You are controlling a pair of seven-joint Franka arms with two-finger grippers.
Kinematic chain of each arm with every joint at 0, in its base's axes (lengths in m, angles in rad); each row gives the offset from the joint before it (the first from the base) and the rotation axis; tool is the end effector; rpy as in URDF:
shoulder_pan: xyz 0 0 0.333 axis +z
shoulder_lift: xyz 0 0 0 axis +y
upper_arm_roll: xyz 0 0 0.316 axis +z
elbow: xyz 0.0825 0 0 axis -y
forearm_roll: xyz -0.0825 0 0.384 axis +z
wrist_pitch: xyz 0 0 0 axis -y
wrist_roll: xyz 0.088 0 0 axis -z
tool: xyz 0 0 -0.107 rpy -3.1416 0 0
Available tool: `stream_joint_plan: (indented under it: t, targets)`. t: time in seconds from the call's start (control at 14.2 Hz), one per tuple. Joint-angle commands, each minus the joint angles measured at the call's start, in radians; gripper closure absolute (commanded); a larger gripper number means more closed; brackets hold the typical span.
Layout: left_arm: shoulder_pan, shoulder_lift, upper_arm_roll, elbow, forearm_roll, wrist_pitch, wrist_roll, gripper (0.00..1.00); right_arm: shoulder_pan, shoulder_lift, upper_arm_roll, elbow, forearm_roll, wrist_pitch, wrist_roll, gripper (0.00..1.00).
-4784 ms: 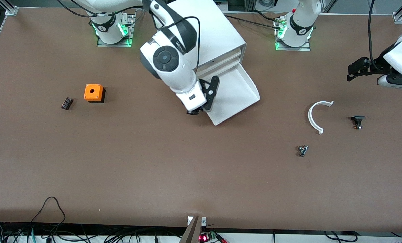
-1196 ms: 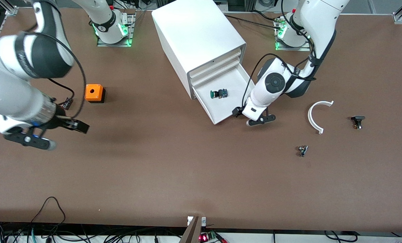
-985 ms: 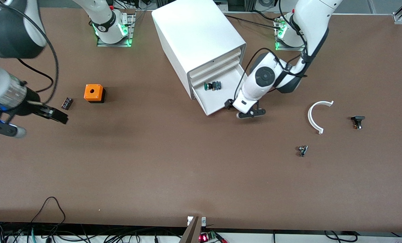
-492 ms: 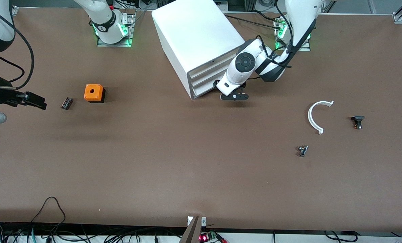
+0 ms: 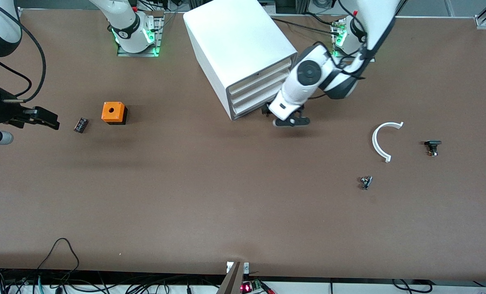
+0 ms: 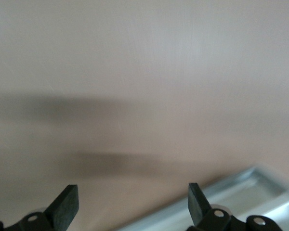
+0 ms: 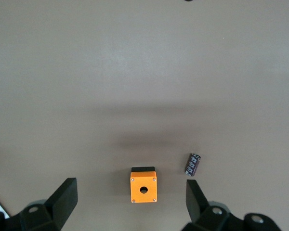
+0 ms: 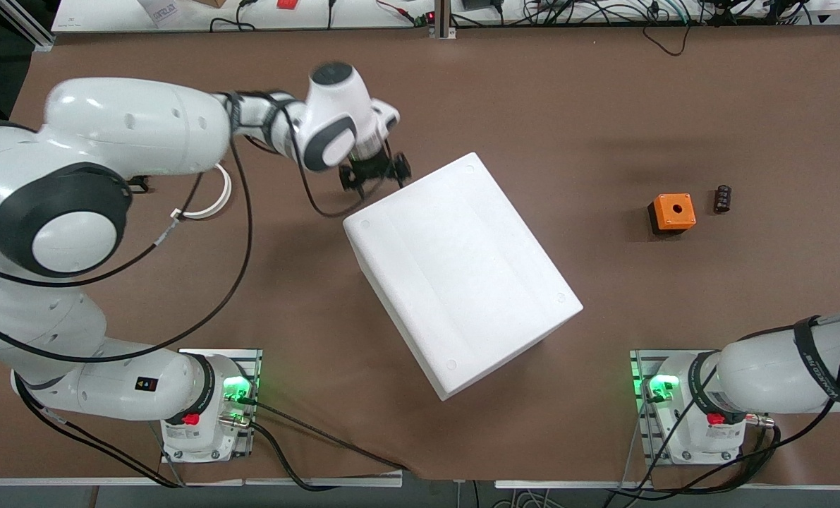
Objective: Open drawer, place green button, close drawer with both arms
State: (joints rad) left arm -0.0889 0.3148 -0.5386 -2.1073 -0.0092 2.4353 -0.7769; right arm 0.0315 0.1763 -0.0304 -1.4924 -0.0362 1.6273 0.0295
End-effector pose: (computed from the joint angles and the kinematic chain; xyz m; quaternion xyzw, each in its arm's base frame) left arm 0.4757 -0.3372 0.2927 0.9921 0.0908 -0.0316 0.0812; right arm 0.6104 -0.0015 0.5638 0.9995 -0.0126 -0.0203 0.0210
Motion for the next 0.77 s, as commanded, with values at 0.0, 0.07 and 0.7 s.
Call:
stream_joint_plan:
  t: [0.0, 0.07, 0.7]
  targets:
    - [0.087, -0.129, 0.035, 0.05, 0.029, -0.105, -0.012, 0.0, 0.001, -0.057, 0.001, -0.077, 0.012, 0.029, 0.009, 0.0]
    - [0.103, -0.147, 0.051, 0.097, 0.032, -0.183, -0.01, 0.0, 0.001, -0.057, 0.001, -0.08, 0.013, 0.032, 0.009, 0.0]
    - [0.12, -0.384, 0.35, 0.329, 0.037, -0.676, 0.698, 0.0, -0.004, -0.127, -0.009, -0.18, 0.004, 0.054, -0.013, 0.0]
